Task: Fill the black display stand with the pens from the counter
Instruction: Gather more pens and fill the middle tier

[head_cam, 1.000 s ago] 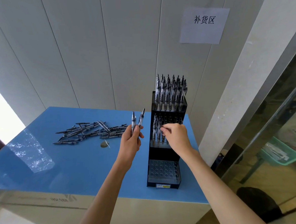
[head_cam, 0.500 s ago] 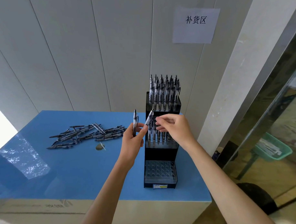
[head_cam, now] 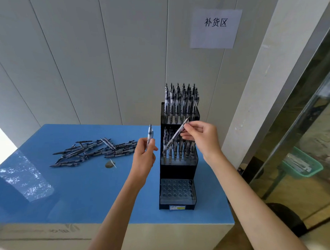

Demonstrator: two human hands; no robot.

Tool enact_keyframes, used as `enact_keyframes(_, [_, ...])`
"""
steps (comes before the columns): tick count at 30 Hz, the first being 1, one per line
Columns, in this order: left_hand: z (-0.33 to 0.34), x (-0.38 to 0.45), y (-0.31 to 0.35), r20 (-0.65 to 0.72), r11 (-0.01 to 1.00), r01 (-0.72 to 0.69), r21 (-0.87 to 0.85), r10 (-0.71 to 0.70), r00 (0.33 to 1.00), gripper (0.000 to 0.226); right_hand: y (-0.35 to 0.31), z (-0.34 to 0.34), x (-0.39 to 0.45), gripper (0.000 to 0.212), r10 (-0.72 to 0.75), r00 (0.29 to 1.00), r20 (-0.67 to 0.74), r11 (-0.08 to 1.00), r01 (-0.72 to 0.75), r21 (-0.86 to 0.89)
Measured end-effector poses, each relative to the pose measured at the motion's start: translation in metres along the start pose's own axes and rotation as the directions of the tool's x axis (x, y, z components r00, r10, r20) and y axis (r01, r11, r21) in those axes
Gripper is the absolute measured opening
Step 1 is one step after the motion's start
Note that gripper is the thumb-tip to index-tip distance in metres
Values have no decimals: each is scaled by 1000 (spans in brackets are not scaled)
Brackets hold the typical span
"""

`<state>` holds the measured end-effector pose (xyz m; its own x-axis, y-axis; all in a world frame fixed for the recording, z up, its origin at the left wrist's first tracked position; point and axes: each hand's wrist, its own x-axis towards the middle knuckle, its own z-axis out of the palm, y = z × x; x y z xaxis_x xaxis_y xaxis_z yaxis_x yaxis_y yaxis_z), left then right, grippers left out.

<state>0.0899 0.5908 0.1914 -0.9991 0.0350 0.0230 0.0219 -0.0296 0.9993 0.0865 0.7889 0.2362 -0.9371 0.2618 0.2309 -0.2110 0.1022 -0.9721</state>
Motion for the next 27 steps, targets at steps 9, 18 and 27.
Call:
enact_keyframes(9, [-18, 4, -3, -41, 992, -111, 67, 114, 993, 25, 15, -1, 3, 8, -299, 953, 45, 833, 284, -476])
enact_keyframes(18, [-19, 1, 1, -30, 991, -117, 67, 119, 992, 24, 27, 8, -3, 8, -301, 950, 85, 791, 298, -534])
enact_keyframes(27, [-12, -2, -1, -4, 992, -97, 78, 98, 995, 26, 46, 8, -8, 10, -195, 974, 116, 781, 226, -582])
